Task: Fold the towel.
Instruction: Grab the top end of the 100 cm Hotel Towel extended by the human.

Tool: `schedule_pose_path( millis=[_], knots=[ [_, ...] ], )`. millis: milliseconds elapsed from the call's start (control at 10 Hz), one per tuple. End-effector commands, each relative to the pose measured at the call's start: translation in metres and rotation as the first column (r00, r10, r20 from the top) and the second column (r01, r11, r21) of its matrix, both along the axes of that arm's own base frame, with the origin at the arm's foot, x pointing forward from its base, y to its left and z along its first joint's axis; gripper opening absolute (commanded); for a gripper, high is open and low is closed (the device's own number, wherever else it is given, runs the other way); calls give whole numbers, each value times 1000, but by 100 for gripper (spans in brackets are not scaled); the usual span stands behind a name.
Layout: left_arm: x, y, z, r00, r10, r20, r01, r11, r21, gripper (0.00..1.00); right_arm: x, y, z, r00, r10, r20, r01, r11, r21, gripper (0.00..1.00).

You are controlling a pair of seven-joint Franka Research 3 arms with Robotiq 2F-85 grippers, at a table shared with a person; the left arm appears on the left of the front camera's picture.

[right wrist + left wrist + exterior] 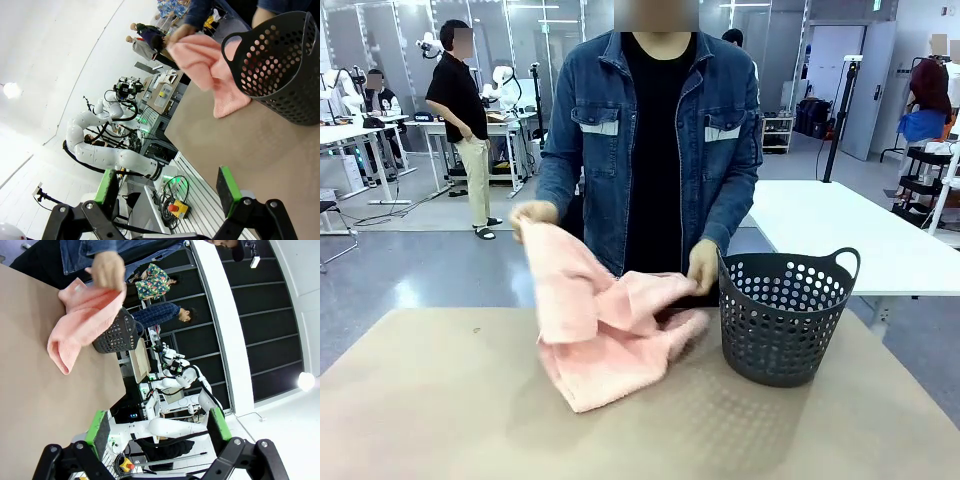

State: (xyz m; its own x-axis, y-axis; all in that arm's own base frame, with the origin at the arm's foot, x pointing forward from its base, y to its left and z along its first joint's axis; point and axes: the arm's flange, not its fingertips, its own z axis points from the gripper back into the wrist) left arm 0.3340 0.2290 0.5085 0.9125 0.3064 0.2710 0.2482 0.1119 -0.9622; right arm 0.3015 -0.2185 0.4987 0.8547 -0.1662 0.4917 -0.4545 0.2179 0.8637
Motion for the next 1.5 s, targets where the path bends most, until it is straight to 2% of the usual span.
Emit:
schedule_pose_path(
  millis=[0,1400],
  knots=[
    [-1,1,0,1000,-8,5,8,1000,0,100,0,0,1,1000,1,13,-1,1000,8,100],
    [-1,1,0,1000,-8,5,8,1000,0,100,0,0,1,1000,1,13,-1,1000,8,100]
  ],
)
